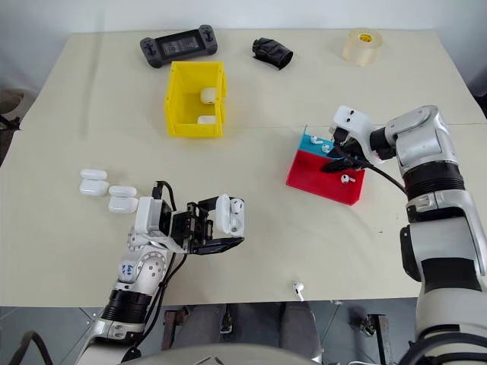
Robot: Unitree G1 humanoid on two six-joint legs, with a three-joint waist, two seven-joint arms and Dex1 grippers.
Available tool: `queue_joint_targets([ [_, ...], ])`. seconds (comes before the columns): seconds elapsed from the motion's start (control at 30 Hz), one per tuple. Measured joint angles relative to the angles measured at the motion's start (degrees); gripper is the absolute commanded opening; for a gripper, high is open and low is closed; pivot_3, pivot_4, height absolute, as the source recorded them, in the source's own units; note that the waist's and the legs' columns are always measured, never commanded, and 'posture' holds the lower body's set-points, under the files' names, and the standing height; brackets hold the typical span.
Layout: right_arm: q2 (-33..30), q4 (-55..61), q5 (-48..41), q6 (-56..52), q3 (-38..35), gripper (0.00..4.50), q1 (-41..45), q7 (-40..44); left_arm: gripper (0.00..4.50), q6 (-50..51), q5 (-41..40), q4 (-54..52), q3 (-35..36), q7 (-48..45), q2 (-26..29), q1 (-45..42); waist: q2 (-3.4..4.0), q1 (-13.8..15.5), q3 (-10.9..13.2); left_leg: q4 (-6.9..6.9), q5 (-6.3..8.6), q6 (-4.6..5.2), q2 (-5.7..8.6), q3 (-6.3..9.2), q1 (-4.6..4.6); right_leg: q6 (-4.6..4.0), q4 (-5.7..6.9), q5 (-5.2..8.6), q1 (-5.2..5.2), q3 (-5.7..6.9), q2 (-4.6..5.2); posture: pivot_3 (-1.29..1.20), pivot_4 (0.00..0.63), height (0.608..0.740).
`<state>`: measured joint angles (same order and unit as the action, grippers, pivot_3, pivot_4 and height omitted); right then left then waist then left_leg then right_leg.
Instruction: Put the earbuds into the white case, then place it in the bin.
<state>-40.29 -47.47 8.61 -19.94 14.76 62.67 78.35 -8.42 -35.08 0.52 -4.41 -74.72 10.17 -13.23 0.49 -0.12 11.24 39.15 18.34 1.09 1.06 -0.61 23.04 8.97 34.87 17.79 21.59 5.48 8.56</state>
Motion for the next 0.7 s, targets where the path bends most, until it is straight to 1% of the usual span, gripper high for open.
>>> queue_joint_targets([
  [0.07,0.08,-0.04,0.0,0.06,0.02,1.63,0.0,-0.02,2.93,0.05,0.0,0.0,0.0,0.1,0.02,0.0,0.0,0.02,0.0,0.0,0.0,0.0,0.0,0.0,0.0,0.0,0.0,0.0,0.0,0.0,0.0,0.0,0.15,0.74],
  [0.2,0.08,-0.11,0.02,0.55,0.08,0.34,0.0,0.05,2.93,0.1,-0.01,-0.01,0.01,0.18,0.03,0.0,0.0,-0.01,0.0,0.0,0.0,0.0,0.0,0.0,0.0,0.0,0.0,0.0,0.0,0.0,0.0,0.0,0.15,0.74],
  [0.7,0.08,-0.08,0.08,1.88,0.43,0.34,0.0,0.86,2.93,0.19,-0.03,-0.06,0.07,0.77,0.14,0.0,0.0,-0.02,0.0,0.01,0.0,0.0,0.0,0.0,-0.01,0.0,0.03,0.0,0.0,0.0,0.0,0.0,0.15,0.74],
])
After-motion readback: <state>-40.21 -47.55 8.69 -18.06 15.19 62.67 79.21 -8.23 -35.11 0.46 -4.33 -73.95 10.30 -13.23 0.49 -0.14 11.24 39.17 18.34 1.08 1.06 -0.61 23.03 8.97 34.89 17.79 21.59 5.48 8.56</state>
